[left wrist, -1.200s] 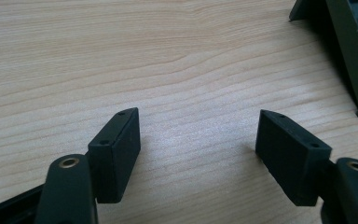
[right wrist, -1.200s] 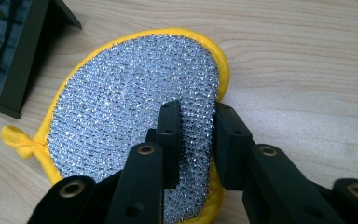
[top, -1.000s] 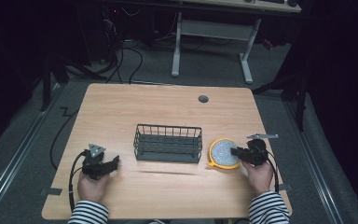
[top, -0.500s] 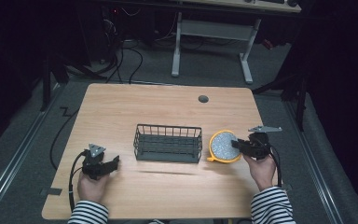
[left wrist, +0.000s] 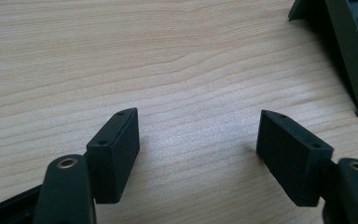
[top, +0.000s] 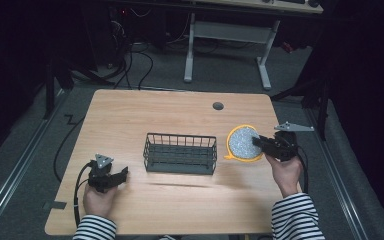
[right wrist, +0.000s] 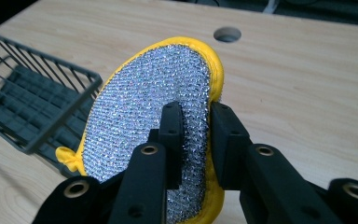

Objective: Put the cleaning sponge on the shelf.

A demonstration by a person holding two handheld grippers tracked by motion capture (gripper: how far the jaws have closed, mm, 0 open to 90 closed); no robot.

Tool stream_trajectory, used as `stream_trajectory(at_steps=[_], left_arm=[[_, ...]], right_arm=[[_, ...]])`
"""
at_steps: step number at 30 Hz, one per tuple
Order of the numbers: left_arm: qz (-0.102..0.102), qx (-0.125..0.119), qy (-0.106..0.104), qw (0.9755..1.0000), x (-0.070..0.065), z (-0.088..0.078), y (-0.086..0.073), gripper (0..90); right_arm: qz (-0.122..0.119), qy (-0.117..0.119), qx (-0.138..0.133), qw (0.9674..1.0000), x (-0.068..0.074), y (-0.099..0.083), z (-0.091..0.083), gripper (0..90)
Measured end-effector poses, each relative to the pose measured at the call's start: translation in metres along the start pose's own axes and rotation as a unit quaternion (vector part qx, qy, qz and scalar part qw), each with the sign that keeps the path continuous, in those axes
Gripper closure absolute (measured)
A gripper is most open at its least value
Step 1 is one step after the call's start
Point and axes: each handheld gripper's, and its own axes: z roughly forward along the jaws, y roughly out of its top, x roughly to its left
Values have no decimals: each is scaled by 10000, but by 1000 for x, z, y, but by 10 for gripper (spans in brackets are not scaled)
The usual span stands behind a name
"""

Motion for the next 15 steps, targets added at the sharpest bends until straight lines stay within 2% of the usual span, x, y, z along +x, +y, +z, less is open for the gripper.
stream_trajectory(at_steps=[10, 15], left_arm=[[14, 1, 14, 10000, 0, 0, 0, 303], [18, 3, 14, 10000, -1, 0, 0, 302]], right_arm=[[-338, 11, -177, 9993, 17, 29, -4, 760], [-499, 88, -183, 9985, 27, 41, 0, 760]])
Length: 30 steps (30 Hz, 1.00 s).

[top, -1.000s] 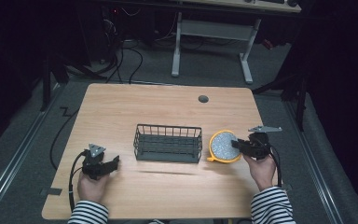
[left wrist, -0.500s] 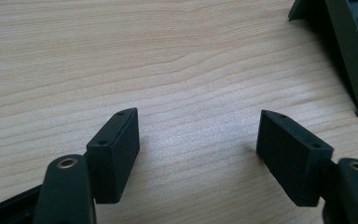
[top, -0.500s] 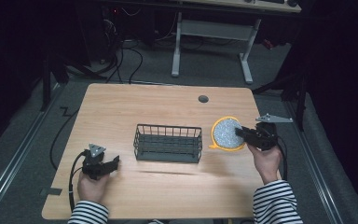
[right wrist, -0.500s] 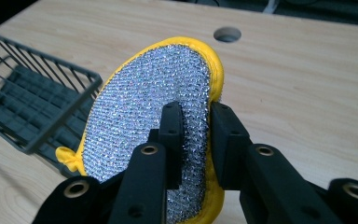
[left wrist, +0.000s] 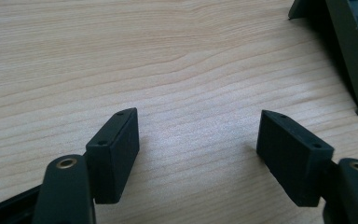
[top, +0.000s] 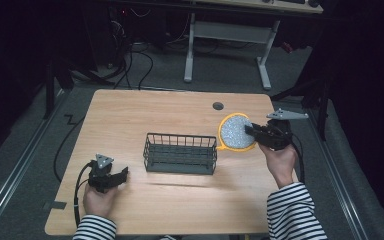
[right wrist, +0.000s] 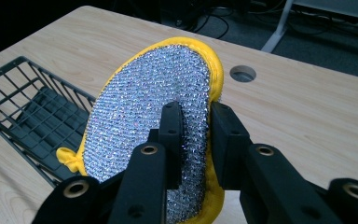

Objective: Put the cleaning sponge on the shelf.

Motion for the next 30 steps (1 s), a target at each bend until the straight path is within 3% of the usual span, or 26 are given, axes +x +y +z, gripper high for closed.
stream_trajectory(at_steps=[14, 30], left_arm=[[1, 0, -4, 10000, 0, 0, 0, 300], [-3, -2, -12, 10000, 0, 0, 0, 299]], right_arm=[[-272, 333, 5, 9991, 28, 20, 24, 759], [-444, 602, 279, 9968, 51, 19, 64, 757]])
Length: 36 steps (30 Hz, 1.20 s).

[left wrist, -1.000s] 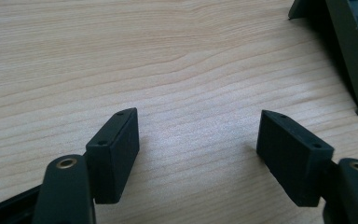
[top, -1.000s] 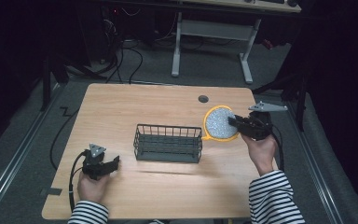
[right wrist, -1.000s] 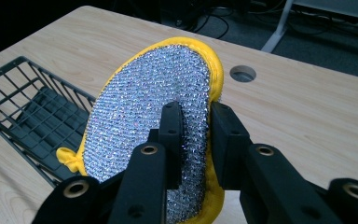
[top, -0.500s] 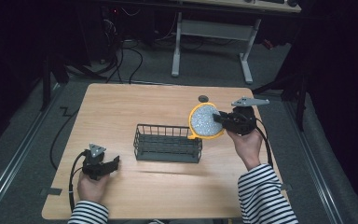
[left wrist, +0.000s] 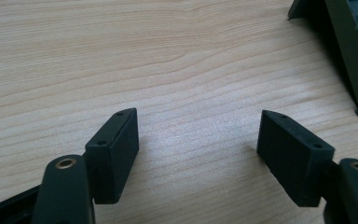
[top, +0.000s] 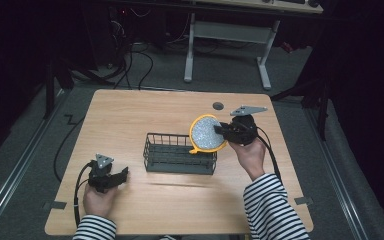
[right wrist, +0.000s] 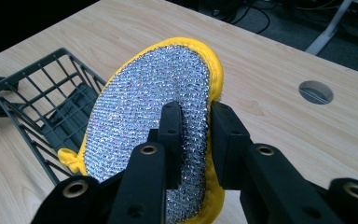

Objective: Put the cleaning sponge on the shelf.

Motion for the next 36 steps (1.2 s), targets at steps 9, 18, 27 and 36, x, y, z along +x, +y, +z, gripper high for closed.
stream_trajectory(at_steps=[9, 18, 27, 36], left_arm=[[-5, 2, -5, 10000, 0, 0, 0, 299], [-13, 0, -17, 10000, 0, 0, 0, 299], [-13, 0, -17, 10000, 0, 0, 0, 299], [-16, 1, -20, 10000, 1, 0, 0, 299]], right_arm=[[-115, 108, 109, 9998, 8, -1, 16, 753], [-378, 154, 245, 9989, 22, -2, 30, 747], [-512, 252, 320, 9979, 32, -4, 40, 735], [-710, 191, 448, 9963, 39, -7, 46, 723]])
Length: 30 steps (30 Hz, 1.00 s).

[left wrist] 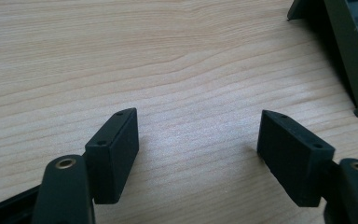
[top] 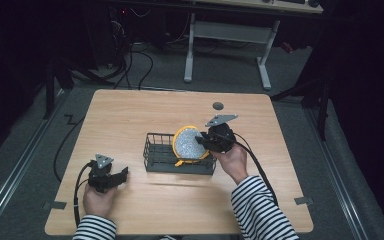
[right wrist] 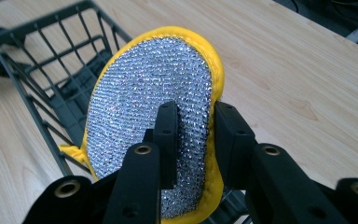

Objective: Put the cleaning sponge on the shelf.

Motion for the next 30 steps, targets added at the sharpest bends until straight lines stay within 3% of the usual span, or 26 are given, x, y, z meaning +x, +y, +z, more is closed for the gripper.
stream_trajectory(at_steps=[4, 8, 13, 16, 20, 26, 30], left_arm=[[1, -1, 0, 10000, 0, 0, 0, 299], [4, 0, 3, 10000, 0, 0, 0, 299], [3, 0, 3, 10000, 0, 0, 0, 299], [-1, 0, -1, 10000, 0, 0, 0, 299], [2, 0, 0, 10000, 0, 0, 0, 298], [3, 0, 0, 10000, 0, 0, 0, 298], [2, 0, -1, 10000, 0, 0, 0, 298]], right_arm=[[-144, 12, 148, 9998, 5, -2, 6, 721], [-49, 67, 135, 9999, 4, -4, 7, 704], [133, -45, 40, 9999, 0, -9, 4, 493], [236, 20, -99, 9997, -4, -9, -1, 440], [368, 19, -342, 9987, -8, -7, -13, 420], [577, -146, -466, 9971, -17, -14, -28, 423], [669, -302, -392, 9965, -25, -28, -37, 427]])
